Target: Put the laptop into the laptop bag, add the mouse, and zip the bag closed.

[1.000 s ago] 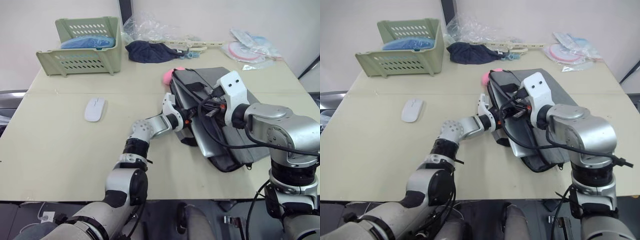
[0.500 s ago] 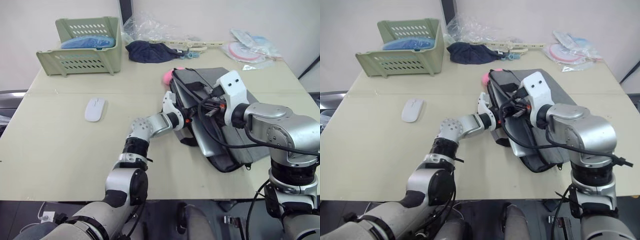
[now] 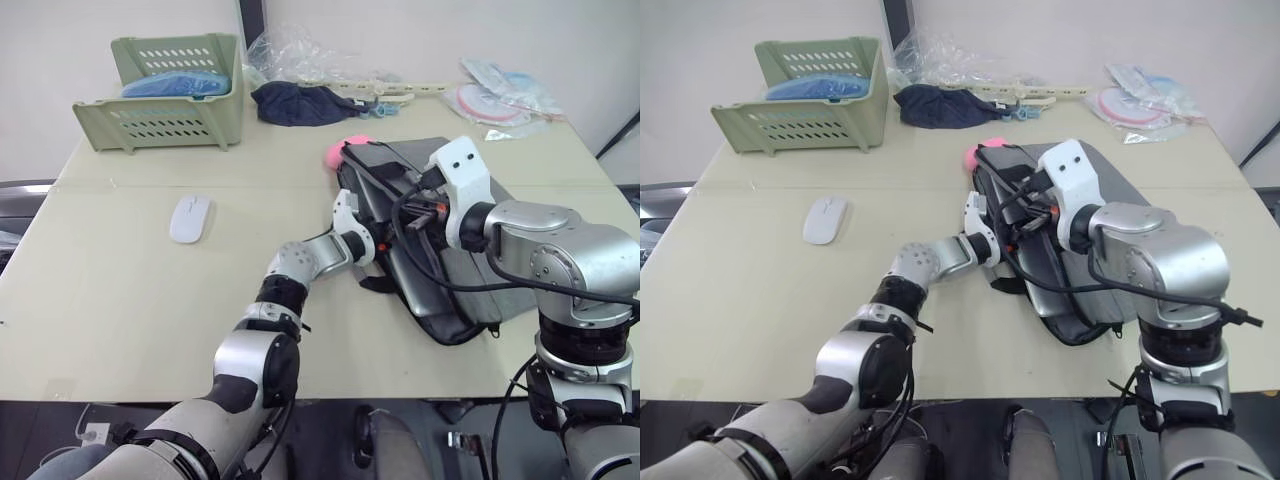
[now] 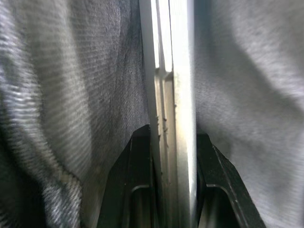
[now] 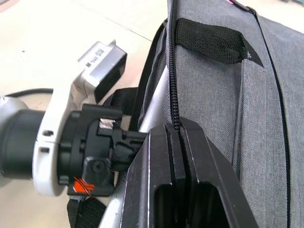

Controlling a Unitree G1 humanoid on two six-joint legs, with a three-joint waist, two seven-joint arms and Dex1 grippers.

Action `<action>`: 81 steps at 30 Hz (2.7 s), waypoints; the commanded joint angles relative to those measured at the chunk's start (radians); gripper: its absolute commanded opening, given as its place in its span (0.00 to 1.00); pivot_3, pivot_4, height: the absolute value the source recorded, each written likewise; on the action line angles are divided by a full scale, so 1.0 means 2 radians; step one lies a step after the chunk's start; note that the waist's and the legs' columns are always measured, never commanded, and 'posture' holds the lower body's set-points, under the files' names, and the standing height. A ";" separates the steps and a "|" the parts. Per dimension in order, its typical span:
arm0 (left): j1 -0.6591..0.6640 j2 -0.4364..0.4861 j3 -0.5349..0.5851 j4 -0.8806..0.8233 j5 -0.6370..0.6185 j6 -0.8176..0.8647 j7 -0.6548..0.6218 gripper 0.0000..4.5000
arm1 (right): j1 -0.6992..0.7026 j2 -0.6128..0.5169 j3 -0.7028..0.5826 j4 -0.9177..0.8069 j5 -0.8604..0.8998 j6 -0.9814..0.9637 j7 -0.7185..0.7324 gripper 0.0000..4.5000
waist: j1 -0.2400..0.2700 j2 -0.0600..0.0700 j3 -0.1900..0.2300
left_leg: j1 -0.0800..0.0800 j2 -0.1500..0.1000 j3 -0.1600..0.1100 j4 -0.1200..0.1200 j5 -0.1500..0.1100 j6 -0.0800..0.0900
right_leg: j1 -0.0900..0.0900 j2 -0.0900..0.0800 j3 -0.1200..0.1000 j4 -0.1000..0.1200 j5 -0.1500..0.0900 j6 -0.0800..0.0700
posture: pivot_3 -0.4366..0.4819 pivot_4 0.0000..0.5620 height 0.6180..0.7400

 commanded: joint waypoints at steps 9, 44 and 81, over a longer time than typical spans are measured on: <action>-0.051 -0.087 -0.002 0.073 0.035 -0.092 -0.013 0.11 | -0.022 0.013 -0.001 -0.021 0.013 -0.005 -0.002 0.03 | 0.000 0.000 0.000 | 0.000 0.000 0.000 0.000 0.000 0.000 | 0.000 0.000 0.000 0.000 0.000 0.000 | 0.48 0.27 1.00; -0.036 -0.063 -0.031 0.026 0.091 -0.005 -0.063 0.99 | -0.011 0.014 -0.006 -0.021 0.012 -0.009 -0.004 0.00 | -0.001 0.000 0.000 | 0.000 0.000 0.000 -0.001 0.000 0.000 | 0.000 0.000 0.000 0.000 0.000 0.000 | 0.48 0.27 1.00; 0.081 0.007 -0.007 -0.248 0.052 0.157 0.012 0.99 | 0.001 -0.003 0.005 0.004 0.019 -0.044 -0.003 0.00 | -0.001 0.000 0.000 | 0.000 0.000 0.000 -0.001 0.000 0.000 | 0.000 0.000 0.000 0.000 0.000 0.000 | 0.48 0.27 1.00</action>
